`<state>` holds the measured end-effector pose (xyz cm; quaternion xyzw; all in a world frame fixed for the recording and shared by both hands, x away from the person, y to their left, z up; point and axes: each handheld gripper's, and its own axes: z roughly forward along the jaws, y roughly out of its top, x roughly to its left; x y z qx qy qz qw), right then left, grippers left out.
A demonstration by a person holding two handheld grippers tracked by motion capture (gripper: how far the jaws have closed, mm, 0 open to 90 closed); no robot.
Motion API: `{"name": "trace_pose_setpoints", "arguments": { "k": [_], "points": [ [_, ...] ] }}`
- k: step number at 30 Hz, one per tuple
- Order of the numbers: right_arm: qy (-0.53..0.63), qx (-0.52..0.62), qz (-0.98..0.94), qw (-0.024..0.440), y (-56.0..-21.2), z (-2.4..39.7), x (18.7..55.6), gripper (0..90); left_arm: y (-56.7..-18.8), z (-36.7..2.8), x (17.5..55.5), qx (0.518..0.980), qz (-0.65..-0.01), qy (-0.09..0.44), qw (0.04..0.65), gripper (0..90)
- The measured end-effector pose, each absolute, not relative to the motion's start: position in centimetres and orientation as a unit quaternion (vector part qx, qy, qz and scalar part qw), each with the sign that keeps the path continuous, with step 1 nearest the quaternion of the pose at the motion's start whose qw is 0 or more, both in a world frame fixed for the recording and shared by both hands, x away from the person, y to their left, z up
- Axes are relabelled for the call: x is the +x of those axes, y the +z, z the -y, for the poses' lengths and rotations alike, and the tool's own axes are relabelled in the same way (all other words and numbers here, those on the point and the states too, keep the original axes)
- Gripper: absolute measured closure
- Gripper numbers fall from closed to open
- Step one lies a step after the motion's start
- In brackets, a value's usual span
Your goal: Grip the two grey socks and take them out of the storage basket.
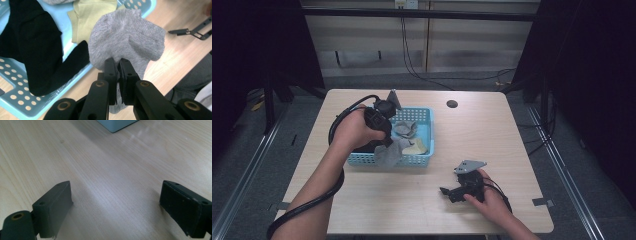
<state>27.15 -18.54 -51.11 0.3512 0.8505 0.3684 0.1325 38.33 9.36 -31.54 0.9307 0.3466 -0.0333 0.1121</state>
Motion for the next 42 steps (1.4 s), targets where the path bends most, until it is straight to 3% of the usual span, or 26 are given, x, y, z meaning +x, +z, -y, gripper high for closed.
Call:
{"name": "trace_pose_setpoints", "arguments": {
  "k": [22, 42],
  "points": [
    [0.368, 0.351, -0.851, 0.133, -51.1, 18.5, 27.2, 10.3, -34.4, -7.3, 33.7, 0.95, -0.285, -0.046, 0.118, 84.7],
    [0.368, 0.351, -0.851, 0.133, -51.1, 18.5, 27.1, 10.3, -38.5, -7.4, 33.1, 0.953, -0.276, -0.061, 0.11, 83.0]
  ]
}}
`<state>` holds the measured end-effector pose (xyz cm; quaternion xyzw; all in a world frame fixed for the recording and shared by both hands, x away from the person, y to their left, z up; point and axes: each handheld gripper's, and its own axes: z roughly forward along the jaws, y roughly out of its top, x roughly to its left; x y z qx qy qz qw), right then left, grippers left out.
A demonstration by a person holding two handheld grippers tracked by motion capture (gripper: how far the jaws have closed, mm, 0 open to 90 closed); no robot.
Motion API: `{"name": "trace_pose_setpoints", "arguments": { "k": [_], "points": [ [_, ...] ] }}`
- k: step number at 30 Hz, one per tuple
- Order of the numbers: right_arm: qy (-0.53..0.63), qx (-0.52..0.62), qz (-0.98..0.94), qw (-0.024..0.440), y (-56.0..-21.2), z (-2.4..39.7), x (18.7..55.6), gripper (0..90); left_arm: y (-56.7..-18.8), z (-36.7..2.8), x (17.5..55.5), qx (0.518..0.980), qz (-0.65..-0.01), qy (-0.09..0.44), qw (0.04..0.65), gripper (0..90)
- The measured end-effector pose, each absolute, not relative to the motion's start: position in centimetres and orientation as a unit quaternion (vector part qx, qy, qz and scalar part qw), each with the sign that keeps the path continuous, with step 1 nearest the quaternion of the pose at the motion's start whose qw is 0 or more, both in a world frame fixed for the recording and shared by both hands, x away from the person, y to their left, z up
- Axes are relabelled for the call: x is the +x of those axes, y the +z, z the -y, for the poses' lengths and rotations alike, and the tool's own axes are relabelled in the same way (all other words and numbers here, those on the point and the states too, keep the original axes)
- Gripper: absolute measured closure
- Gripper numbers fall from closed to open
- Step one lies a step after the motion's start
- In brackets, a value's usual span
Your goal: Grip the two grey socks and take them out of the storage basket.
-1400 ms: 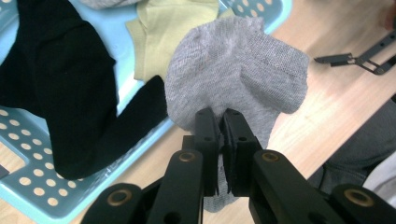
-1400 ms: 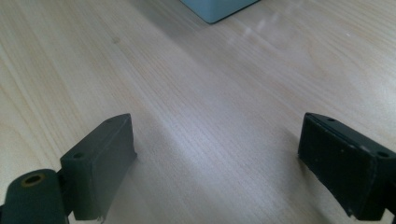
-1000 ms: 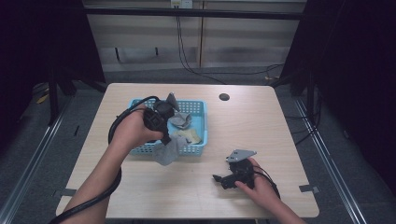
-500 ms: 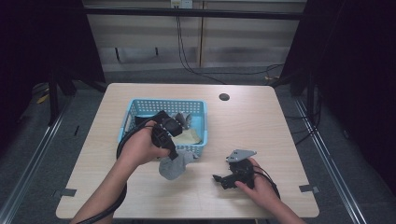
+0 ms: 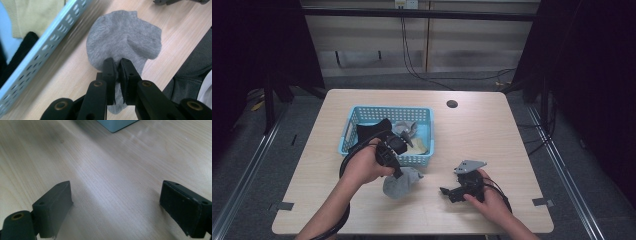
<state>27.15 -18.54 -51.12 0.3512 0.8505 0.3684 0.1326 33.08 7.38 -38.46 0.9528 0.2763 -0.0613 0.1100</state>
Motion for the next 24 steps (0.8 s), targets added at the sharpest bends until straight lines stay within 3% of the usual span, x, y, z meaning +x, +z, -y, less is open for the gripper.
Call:
{"name": "trace_pose_setpoints", "arguments": {
  "k": [16, 24],
  "points": [
    [0.368, 0.352, -0.85, 0.132, -51.1, 18.5, 27.1, 10.3, -40.6, -7.6, 32.7, 0.952, -0.278, -0.07, 0.111, 82.2],
    [0.367, 0.351, -0.851, 0.132, -51.1, 18.5, 27.1, 10.3, -40.7, -7.9, 32.4, 0.95, -0.28, -0.072, 0.117, 76.6]
  ]
}}
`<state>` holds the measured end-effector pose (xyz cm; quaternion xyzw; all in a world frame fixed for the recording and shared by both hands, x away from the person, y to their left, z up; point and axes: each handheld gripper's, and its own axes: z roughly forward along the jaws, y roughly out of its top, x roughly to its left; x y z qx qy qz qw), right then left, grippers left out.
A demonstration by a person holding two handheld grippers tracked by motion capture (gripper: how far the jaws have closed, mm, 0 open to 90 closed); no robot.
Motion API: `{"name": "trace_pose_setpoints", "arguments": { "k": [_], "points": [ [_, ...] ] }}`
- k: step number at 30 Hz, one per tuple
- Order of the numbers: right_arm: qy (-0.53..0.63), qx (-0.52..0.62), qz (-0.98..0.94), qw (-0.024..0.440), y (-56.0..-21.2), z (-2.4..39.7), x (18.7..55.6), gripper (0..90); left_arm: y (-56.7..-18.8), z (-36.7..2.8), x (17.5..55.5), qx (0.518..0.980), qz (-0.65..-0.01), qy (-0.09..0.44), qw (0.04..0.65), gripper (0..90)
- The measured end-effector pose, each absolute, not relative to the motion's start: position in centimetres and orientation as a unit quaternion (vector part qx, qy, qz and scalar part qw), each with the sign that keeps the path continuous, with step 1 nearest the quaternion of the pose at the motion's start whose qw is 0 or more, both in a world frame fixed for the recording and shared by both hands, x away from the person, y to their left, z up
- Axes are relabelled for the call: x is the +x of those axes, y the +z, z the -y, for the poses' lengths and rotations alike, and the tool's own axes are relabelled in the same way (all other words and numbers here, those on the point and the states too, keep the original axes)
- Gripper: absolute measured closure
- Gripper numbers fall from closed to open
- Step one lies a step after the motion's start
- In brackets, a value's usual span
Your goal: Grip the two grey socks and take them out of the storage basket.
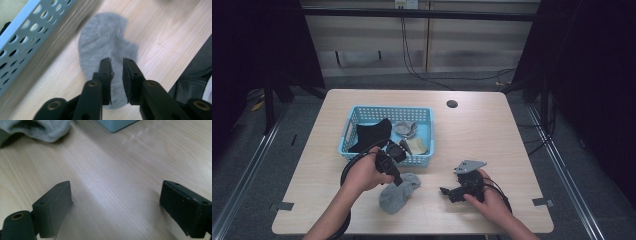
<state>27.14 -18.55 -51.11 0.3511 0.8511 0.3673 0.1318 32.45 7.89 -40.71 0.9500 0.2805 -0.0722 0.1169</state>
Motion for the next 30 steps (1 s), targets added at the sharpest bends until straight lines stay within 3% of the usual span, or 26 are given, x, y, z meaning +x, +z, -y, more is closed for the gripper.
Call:
{"name": "trace_pose_setpoints", "arguments": {
  "k": [12, 21, 30],
  "points": [
    [0.368, 0.351, -0.851, 0.133, -51.1, 18.5, 27.1, 10.3, -37.6, -8.4, 34.1, 0.932, -0.304, -0.034, 0.193, 45.9],
    [0.368, 0.351, -0.851, 0.133, -51.1, 18.5, 27.1, 10.3, -37.7, -8.3, 38.1, 0.92, -0.327, 0.001, 0.215, 35.9],
    [0.368, 0.351, -0.851, 0.133, -51.1, 18.5, 27.1, 10.3, -40.0, -8.1, 42.3, 0.899, -0.372, 0.038, 0.229, 32.4]
  ]
}}
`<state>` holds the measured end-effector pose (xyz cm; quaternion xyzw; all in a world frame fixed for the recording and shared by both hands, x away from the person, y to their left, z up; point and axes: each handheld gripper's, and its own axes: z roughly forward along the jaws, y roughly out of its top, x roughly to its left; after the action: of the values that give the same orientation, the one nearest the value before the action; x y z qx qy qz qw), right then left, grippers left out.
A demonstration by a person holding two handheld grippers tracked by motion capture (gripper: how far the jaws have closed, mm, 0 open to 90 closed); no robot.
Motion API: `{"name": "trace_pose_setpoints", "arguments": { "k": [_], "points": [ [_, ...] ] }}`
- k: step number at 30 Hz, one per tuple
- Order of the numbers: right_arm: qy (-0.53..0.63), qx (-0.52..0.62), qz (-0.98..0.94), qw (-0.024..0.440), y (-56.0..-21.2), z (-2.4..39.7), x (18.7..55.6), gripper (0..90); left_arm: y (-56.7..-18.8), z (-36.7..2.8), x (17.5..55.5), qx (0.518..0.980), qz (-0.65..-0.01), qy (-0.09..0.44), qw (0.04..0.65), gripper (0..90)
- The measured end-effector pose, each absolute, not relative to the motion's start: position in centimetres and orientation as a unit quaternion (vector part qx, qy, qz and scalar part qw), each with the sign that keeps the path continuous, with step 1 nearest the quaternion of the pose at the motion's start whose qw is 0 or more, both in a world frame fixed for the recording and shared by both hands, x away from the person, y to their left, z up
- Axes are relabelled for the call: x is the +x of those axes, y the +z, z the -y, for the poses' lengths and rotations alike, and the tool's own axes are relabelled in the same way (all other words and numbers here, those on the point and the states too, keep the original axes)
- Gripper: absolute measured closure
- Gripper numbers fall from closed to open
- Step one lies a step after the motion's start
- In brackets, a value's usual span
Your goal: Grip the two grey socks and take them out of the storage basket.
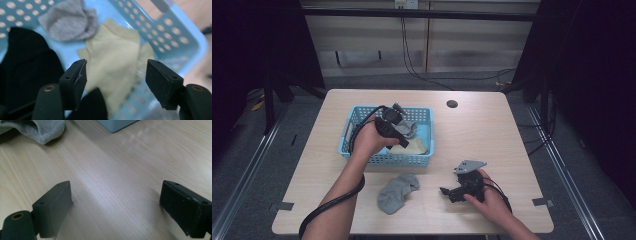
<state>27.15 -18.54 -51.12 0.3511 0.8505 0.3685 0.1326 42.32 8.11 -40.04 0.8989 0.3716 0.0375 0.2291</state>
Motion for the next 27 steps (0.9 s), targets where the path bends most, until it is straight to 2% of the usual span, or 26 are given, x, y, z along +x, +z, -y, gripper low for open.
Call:
{"name": "trace_pose_setpoints", "arguments": {
  "k": [14, 27],
  "points": [
    [0.369, 0.35, -0.851, 0.134, -51.1, 18.6, 27.2, 10.3, -43.3, -7.5, 45.8, 0.877, -0.414, 0.045, 0.239, 31.1],
    [0.369, 0.351, -0.851, 0.132, -51.1, 18.5, 27.2, 10.3, -44.8, -6.9, 47.4, 0.883, -0.4, 0.068, 0.236, 29.4]
  ]
}}
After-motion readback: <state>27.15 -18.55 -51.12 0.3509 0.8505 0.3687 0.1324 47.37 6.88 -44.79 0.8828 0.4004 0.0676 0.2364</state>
